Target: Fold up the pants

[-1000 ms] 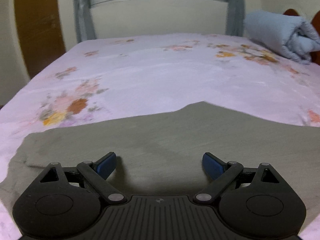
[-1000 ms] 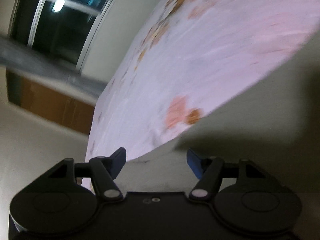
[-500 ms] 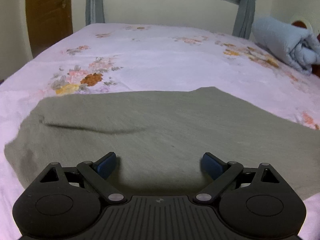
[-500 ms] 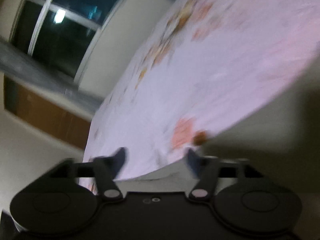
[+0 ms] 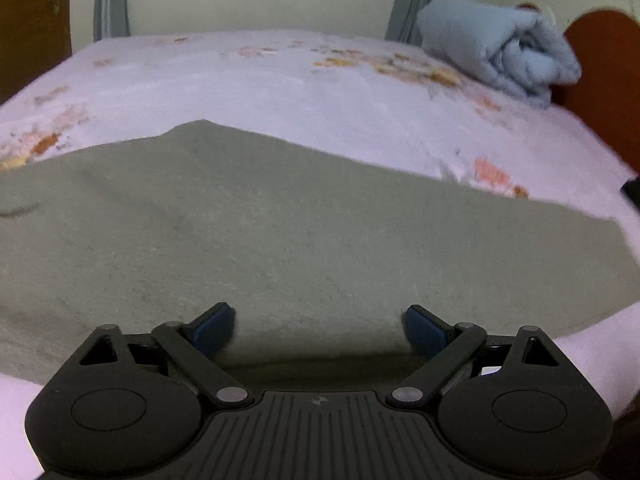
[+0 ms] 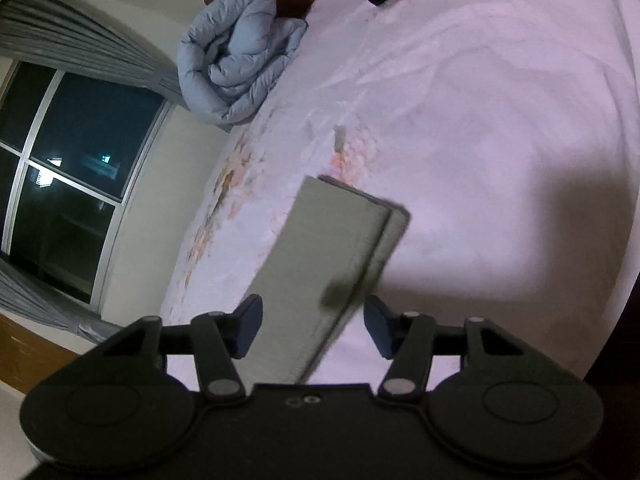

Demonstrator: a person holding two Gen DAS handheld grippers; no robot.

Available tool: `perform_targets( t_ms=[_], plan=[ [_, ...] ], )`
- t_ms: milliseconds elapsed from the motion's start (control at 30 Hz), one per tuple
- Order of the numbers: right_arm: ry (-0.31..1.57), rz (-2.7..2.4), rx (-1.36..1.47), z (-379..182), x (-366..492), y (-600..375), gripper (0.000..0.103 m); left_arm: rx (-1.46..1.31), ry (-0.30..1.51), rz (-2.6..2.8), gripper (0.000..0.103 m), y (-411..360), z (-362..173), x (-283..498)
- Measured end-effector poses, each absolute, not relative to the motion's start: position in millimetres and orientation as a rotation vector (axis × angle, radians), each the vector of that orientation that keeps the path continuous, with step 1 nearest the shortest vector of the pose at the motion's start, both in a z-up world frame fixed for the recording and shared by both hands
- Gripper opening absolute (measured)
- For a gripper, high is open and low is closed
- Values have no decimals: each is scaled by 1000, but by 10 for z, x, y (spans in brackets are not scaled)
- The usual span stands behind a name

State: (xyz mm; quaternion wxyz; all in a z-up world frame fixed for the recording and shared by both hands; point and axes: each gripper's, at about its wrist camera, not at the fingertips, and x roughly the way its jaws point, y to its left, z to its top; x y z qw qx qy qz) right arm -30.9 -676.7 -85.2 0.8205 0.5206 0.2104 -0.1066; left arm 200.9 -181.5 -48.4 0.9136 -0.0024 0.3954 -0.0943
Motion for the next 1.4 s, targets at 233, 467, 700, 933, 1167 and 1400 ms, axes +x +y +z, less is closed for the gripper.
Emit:
perform_targets(
  t_ms=[233, 467, 700, 933, 1167, 1400],
  plan=[
    [450, -222, 1156, -1063, -308, -6773, 38, 43, 803, -155, 96, -1929, -509, 1934],
    [439, -212, 1173, -1089, -328, -6804, 38, 44, 763, -120, 97, -1920, -518, 1733],
    [408, -204, 1173, -1057, -356, -6791, 39, 47, 636, -124, 97, -1901, -341, 1324],
    [387, -201, 1154, -970, -390, -6763, 41, -10, 775, -82, 100, -1664, -575, 1626],
    [366, -157, 1110, -808, -342, -6708, 41, -45, 606, -7, 100, -1076, -201, 1362],
    [541, 196, 908, -476, 719, -5779, 42, -132, 596, 265, 100, 206, 11, 1598]
  ],
)
